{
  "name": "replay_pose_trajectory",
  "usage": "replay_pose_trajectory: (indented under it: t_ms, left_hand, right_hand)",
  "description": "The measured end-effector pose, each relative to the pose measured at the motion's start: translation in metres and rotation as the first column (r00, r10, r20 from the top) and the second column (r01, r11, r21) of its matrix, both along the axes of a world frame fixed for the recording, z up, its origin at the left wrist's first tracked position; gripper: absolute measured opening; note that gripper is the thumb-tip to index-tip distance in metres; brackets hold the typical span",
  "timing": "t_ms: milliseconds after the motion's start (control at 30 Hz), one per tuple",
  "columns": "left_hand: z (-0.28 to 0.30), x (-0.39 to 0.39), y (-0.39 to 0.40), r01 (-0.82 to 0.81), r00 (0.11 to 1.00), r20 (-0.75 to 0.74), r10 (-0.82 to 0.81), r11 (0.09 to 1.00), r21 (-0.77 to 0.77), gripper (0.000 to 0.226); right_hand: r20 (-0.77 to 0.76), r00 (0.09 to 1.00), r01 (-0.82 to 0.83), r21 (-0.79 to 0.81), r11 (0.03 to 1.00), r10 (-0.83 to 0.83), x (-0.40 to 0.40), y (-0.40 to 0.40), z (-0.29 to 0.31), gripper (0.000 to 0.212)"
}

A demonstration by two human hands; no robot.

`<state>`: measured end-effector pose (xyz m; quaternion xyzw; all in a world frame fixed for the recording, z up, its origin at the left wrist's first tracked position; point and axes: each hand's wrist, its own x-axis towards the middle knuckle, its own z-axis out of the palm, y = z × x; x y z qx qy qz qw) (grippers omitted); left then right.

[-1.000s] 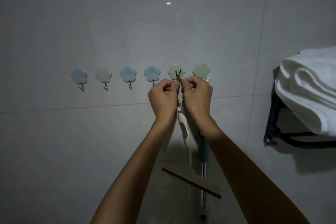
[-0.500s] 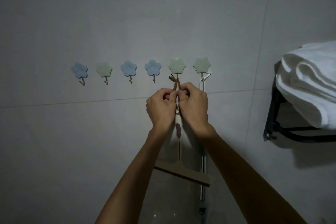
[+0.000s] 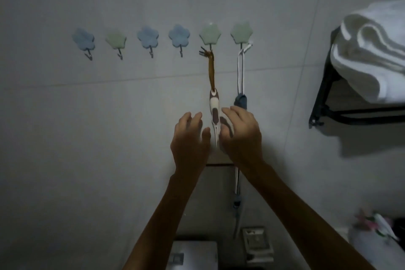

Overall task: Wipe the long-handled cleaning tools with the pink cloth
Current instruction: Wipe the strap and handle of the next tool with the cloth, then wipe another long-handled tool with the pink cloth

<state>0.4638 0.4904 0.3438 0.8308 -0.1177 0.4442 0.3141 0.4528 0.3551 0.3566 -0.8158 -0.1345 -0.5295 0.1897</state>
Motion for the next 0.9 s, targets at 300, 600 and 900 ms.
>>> replay_pose_trajectory:
  t_ms: [300, 600, 900]
  left_hand:
    - [-0.087, -0.065, -0.007, 0.194, 0.957, -0.228, -0.177, 0.979, 0.055, 0.042]
    - [-0.157, -0.144, -0.066, 0.474, 0.851, -0.317, -0.418, 0.872, 0.123, 0.03]
    - [-0.19, -0.223, -0.151, 0.626, 0.712, -0.451, -0.539, 0.777, 0.06, 0.041]
  right_hand:
    - [-0.411, 0.91, 0.14, 0.179, 0.974, -0.055, -0.089, -0.028, -0.086, 0.042]
    - [-0.637, 0.767, 0.334, 0.294, 0.895, -0.077, -0.203, -0.085, -0.156, 0.043]
    - [-0.645, 0.735, 0.436, 0.21, 0.875, -0.211, -0.324, -0.164, -0.181, 0.038]
